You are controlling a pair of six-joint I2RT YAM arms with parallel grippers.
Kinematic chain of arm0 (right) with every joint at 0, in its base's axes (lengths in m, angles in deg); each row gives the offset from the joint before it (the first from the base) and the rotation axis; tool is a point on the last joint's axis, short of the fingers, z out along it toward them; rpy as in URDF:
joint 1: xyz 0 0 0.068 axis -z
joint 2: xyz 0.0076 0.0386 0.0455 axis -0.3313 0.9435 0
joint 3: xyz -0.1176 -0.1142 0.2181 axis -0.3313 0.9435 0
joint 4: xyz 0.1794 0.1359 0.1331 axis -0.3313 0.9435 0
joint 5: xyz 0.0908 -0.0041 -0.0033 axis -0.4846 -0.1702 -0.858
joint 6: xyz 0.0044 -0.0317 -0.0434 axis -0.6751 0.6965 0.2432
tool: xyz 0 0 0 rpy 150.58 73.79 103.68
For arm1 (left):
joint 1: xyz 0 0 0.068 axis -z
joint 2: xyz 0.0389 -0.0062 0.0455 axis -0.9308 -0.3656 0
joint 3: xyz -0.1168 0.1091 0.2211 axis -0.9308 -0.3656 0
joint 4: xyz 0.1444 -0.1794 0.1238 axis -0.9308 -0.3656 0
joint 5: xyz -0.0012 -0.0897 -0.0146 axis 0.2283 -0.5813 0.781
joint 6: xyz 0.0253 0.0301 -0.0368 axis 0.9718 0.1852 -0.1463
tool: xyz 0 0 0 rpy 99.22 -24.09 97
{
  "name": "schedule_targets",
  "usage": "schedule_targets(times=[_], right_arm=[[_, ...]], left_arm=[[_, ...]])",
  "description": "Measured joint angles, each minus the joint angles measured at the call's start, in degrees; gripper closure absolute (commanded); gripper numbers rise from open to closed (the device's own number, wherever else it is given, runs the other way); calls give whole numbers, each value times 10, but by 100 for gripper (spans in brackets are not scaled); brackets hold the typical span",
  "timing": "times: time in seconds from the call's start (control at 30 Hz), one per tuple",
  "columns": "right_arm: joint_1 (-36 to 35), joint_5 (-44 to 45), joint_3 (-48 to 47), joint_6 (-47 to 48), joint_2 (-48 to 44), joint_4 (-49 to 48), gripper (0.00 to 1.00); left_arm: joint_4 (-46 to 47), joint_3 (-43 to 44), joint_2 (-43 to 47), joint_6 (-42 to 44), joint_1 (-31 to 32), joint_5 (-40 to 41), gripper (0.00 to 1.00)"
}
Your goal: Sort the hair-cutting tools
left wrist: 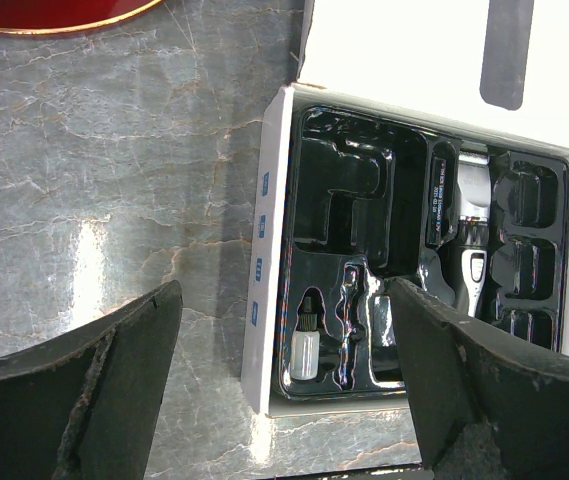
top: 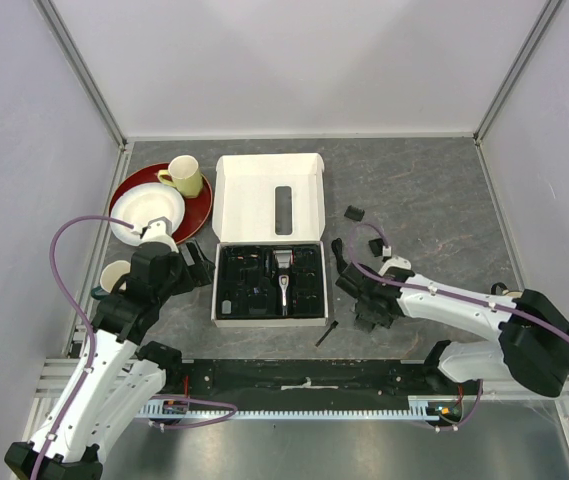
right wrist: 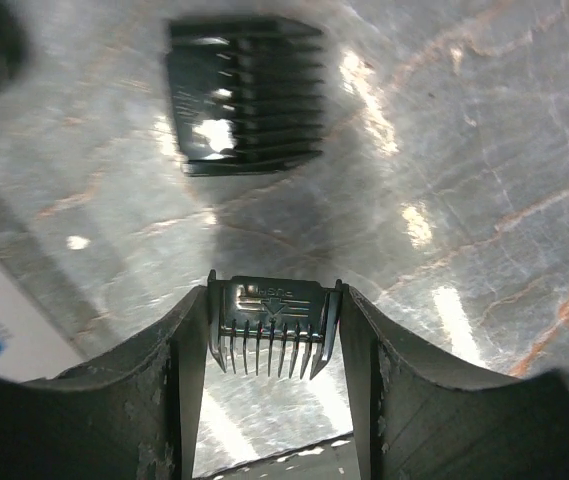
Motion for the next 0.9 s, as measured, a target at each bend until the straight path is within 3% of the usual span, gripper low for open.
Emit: schedule_targets(times=[0.3,0.43,0.9], right_arm=[[-5,43,-131,76,-29,8,81],[-40,56,-181,113,-21,-12,87],[-209,106,-377,156,225,-119,90]], left_arm=[[0,0,2,0,0,0,10],[0,0,4,0,0,0,10],[0,0,9,0,0,0,10]])
